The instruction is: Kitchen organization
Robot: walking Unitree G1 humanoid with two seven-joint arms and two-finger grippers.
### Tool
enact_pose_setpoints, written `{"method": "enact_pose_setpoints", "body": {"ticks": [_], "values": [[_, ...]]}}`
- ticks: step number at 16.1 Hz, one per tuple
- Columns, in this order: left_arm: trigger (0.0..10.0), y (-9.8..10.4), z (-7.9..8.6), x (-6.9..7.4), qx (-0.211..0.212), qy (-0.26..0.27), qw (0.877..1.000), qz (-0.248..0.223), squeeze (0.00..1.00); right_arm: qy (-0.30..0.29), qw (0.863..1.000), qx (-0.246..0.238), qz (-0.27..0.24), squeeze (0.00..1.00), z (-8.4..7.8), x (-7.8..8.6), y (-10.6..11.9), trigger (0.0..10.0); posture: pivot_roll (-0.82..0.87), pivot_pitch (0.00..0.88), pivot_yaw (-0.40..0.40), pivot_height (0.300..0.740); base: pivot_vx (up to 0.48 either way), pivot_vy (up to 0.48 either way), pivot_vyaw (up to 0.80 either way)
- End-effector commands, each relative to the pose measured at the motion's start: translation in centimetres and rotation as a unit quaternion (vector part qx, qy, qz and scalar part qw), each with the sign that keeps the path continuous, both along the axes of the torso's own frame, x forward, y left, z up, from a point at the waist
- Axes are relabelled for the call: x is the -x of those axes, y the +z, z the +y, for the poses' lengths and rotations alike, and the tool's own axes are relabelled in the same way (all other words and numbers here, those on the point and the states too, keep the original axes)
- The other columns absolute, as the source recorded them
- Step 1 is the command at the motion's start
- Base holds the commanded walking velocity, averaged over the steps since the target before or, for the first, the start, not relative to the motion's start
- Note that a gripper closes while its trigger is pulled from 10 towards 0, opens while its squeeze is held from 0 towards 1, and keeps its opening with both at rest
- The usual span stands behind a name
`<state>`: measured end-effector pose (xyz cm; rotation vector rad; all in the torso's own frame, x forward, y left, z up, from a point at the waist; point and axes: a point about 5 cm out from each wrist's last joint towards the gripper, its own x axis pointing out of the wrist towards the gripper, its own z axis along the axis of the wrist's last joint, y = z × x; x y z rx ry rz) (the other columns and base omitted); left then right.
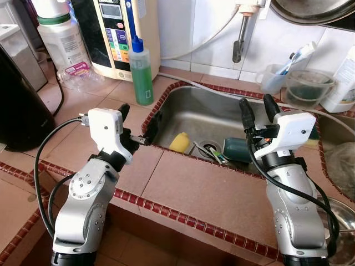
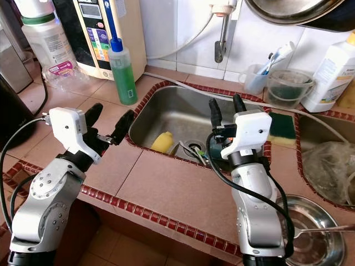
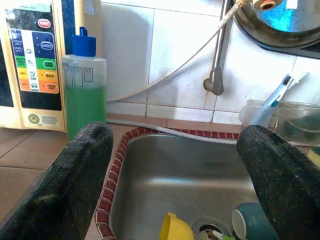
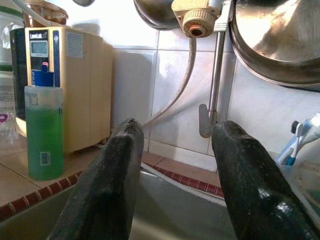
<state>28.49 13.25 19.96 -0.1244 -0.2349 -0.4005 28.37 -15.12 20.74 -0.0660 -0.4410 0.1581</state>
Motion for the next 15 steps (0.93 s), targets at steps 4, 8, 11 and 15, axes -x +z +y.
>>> {"method": "enact_pose_setpoints", "body": {"ticks": [4, 8, 11, 15], "values": [[10.0, 0.29, 0.04, 0.34, -0.005, -0.006, 1.0, -0.003, 0.0, 0.001, 1.0, 0.002, -0.001, 0.0, 0.17, -0.12, 0.43, 10.0, -0.09, 0.034, 0.048, 0.74, -0.132, 0.0, 0.0], [10.0, 0.18, -0.15, 0.43, -0.011, -0.014, 1.0, 0.001, 0.0, 0.0, 1.0, 0.003, 0.004, 0.0, 0.2, -0.24, 0.29, 10.0, -0.09, 0.034, 0.049, 0.74, -0.28, 0.0, 0.0], [10.0, 0.25, -0.26, 0.42, -0.011, -0.017, 1.0, 0.001, 0.0, -0.001, 1.0, 0.003, 0.007, 0.0, 0.13, -0.25, 0.18, 10.0, -0.09, 0.034, 0.051, 0.74, -0.28, 0.0, 0.0], [10.0, 0.44, -0.4, 0.41, -0.015, -0.02, 1.0, -0.006, 0.0, -0.001, 1.0, 0.005, 0.008, 0.0, 0.18, -0.32, 0.12, 10.0, -0.09, 0.034, 0.048, 0.74, -0.139, 0.0, 0.0]]}}
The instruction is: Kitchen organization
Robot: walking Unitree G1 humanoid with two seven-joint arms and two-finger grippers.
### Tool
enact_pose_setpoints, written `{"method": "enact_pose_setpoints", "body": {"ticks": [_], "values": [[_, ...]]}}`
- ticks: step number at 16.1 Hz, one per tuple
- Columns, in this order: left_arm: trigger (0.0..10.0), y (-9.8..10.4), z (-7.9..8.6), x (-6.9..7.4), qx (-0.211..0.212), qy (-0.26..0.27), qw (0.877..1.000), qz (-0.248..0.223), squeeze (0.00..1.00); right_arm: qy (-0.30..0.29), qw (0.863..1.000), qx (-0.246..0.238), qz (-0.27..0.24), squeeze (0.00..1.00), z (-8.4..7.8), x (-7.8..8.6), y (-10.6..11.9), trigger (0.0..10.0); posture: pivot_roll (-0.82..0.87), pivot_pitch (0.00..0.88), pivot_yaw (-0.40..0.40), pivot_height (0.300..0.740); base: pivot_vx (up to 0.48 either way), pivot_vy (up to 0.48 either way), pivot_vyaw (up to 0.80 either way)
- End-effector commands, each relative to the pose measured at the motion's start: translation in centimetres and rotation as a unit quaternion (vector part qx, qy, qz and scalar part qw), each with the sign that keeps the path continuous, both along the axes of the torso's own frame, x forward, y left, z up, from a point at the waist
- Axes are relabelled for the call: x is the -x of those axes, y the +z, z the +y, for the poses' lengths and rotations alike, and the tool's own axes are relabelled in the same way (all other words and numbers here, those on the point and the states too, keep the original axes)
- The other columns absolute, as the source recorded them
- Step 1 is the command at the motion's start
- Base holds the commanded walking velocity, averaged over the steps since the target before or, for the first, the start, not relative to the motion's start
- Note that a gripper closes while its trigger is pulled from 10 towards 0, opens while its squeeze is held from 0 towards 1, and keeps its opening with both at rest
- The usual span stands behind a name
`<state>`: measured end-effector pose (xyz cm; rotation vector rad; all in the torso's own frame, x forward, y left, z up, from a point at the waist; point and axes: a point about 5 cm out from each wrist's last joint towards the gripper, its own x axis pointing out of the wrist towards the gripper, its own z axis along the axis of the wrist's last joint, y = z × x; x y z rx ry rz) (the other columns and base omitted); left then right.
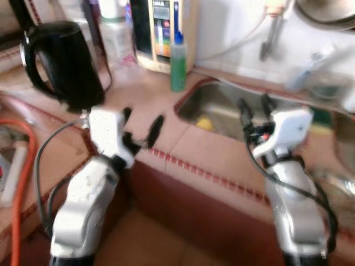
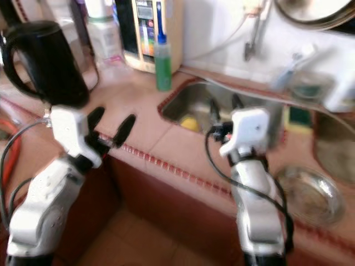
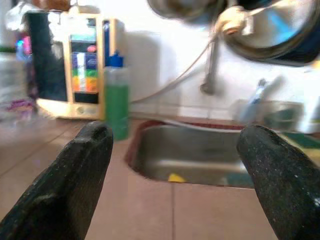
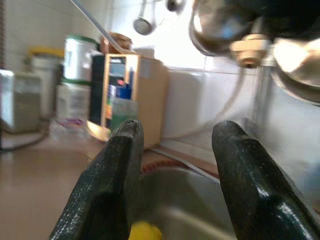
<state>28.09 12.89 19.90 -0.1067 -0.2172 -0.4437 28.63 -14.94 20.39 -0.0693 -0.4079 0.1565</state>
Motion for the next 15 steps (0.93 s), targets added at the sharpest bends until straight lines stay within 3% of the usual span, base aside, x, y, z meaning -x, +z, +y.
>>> {"method": "enact_pose_setpoints", "body": {"ticks": [1, 4, 8, 15], "values": [[10.0, 0.62, -0.06, -0.01, -0.004, 0.0, 1.0, -0.014, 0.0, 0.002, 1.0, 0.002, -0.008, 0.0, 0.03, -0.09, 0.47, 10.0, -0.09, 0.036, 0.047, 0.74, 0.0, 0.0, 0.0], [10.0, 0.6, 0.09, 0.09, -0.018, 0.0, 1.0, -0.016, 0.0, 0.0, 1.0, 0.001, 0.003, 0.0, 0.02, -0.34, 0.32, 10.0, -0.08, 0.04, 0.043, 0.74, 0.0, 0.0, 0.0], [10.0, 0.83, -0.01, 0.17, -0.07, -0.011, 0.997, -0.038, 0.0, 0.004, 1.0, -0.002, 0.007, 0.0, 0.14, -0.61, 0.32, 10.0, -0.08, 0.052, 0.039, 0.74, 0.0, 0.0, -0.77], [10.0, 0.75, -0.23, 0.06, -0.07, -0.024, 0.997, -0.038, 0.0, 0.0, 1.0, -0.002, 0.006, 0.0, 0.22, -0.75, 0.36, 10.0, -0.08, 0.065, 0.041, 0.74, 0.0, 0.0, -0.66]]}}
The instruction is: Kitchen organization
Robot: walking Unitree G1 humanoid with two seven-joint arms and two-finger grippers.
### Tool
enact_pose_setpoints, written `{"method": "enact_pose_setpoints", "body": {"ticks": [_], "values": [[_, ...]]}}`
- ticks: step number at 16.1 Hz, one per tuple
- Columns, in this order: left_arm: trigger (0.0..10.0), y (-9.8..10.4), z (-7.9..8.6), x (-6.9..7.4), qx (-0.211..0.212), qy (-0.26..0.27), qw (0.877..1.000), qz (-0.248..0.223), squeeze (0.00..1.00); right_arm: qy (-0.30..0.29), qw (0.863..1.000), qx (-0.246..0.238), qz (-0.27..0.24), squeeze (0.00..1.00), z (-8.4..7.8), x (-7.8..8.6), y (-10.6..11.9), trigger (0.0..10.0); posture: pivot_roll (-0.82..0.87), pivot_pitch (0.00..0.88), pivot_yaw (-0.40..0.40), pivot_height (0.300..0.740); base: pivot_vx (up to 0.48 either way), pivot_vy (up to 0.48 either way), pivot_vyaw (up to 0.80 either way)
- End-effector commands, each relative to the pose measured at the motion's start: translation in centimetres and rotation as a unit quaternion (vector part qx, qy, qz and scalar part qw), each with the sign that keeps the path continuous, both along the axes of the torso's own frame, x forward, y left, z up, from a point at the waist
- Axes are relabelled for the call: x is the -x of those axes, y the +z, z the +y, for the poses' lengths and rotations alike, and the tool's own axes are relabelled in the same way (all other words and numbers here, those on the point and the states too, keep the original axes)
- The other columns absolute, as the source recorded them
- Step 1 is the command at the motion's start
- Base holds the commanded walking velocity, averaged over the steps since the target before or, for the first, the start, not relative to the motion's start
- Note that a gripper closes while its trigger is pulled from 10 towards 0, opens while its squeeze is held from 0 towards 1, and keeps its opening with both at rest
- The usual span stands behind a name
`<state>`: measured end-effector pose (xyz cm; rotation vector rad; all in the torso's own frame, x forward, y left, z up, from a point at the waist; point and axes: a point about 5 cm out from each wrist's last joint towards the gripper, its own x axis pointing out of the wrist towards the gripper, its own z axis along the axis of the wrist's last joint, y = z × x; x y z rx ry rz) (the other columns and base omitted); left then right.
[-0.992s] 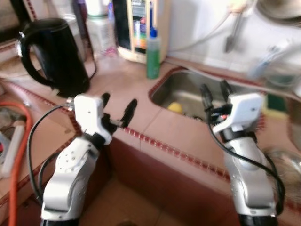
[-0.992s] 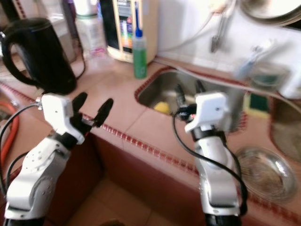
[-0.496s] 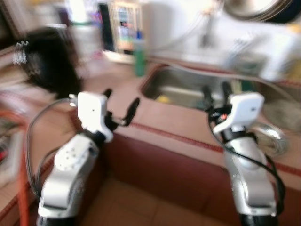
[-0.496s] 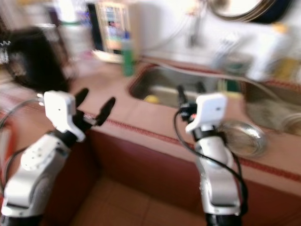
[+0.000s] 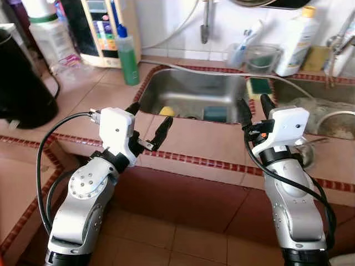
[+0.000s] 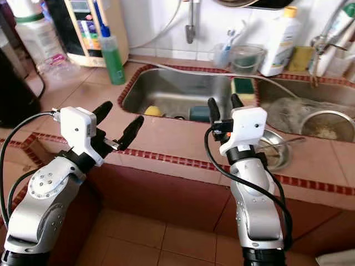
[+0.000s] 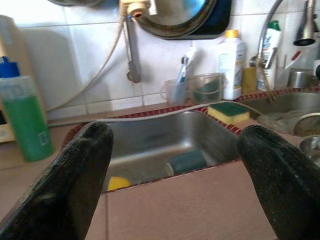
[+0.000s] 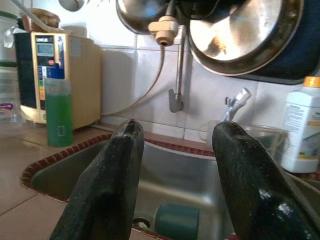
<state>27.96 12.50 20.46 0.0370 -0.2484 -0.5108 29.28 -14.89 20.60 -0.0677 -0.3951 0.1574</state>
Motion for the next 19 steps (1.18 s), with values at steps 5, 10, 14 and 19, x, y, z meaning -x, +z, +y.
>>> {"method": "enact_pose_setpoints", "body": {"ticks": [5, 10, 14, 19], "values": [[10.0, 0.0, 0.3, 0.0, 0.001, 0.0, 1.0, -0.001, 0.0, 0.008, 1.0, 0.003, -0.008, 0.0, 0.3, 0.0, 0.2, 10.0, -0.08, 0.071, 0.034, 0.74, 0.0, -0.48, 0.0], [10.0, 0.0, 0.1, 0.0, 0.003, 0.001, 1.0, -0.001, 0.0, 0.013, 1.0, 0.006, -0.009, 0.0, 0.3, 0.0, 0.3, 10.0, -0.08, 0.073, 0.027, 0.74, 0.0, -0.48, 0.0], [10.0, -0.1, 0.0, 0.1, 0.005, -0.002, 1.0, 0.002, 0.0, 0.014, 1.0, 0.009, -0.009, 0.0, 0.4, 0.0, 0.2, 10.0, -0.08, 0.076, 0.029, 0.74, 0.0, -0.48, 0.0], [10.0, -1.0, -0.8, 0.1, -0.02, -0.018, 0.999, 0.028, 0.0, -0.006, 0.999, 0.049, 0.019, 0.0, 0.3, -0.3, -0.7, 10.0, -0.08, 0.077, 0.03, 0.74, 0.0, -0.118, 0.0]]}}
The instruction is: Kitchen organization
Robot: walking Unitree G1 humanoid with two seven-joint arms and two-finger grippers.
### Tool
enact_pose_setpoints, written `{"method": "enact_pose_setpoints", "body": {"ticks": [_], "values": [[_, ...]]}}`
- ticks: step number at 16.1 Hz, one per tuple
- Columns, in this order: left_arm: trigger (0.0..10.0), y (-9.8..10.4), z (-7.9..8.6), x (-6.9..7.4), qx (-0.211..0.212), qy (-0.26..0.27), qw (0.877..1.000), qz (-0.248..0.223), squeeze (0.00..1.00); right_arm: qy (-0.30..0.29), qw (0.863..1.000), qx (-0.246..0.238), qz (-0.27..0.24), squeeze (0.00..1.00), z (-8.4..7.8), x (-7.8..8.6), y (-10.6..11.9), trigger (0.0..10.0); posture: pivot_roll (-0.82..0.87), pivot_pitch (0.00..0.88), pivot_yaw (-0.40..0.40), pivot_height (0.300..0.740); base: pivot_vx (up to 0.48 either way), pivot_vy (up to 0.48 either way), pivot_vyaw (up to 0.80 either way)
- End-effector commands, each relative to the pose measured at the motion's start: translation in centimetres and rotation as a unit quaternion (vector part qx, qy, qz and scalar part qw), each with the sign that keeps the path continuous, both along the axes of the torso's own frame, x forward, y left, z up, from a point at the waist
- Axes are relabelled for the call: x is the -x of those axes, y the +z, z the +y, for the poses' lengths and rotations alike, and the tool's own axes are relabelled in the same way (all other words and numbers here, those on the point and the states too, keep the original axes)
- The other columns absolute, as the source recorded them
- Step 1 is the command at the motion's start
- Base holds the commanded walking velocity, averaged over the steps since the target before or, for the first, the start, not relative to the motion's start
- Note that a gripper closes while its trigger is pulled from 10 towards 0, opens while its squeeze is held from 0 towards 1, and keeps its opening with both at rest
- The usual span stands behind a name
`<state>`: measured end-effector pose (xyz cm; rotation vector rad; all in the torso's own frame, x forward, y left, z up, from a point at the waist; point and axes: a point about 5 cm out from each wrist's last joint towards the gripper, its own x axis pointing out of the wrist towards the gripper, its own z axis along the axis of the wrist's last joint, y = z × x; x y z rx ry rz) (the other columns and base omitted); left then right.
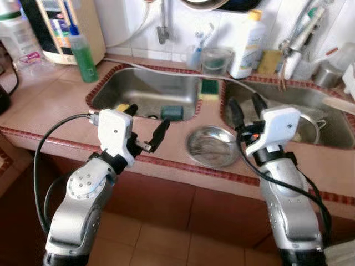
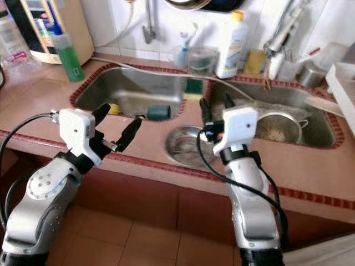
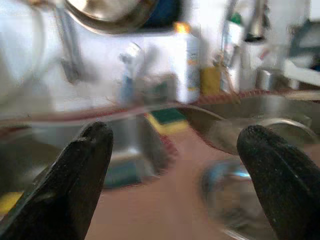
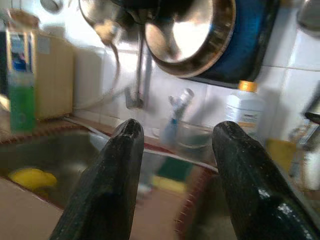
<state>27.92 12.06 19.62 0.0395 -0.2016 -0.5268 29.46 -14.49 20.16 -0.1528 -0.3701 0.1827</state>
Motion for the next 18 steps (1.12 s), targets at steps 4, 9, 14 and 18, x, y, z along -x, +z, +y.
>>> {"method": "enact_pose_setpoints", "body": {"ticks": [4, 9, 14, 18], "values": [[10.0, -0.5, -0.8, 0.3, -0.021, -0.022, 0.999, 0.013, 0.0, -0.02, 0.999, 0.005, 0.029, 0.0, -0.2, -0.4, -0.9, 10.0, -0.08, 0.076, 0.033, 0.74, 0.0, 0.0, 0.0], [10.0, -0.5, -0.8, 0.3, -0.021, -0.022, 0.999, 0.013, 0.0, -0.02, 0.999, 0.005, 0.029, 0.0, -0.2, -0.4, -0.9, 10.0, -0.08, 0.076, 0.033, 0.74, 0.0, 0.0, 0.0], [10.0, -0.5, -0.8, 0.3, -0.021, -0.022, 0.999, 0.013, 0.0, -0.02, 0.999, 0.005, 0.029, 0.0, -0.2, -0.4, -0.9, 10.0, -0.08, 0.076, 0.033, 0.74, 0.0, 0.0, 0.0], [10.0, -1.9, -2.7, 1.0, -0.068, -0.065, 0.994, 0.05, 0.0, -0.072, 0.992, -0.044, 0.096, 0.0, -1.7, -1.0, -3.3, 10.0, -0.08, 0.06, 0.041, 0.74, 0.0, 0.0, 0.0]]}}
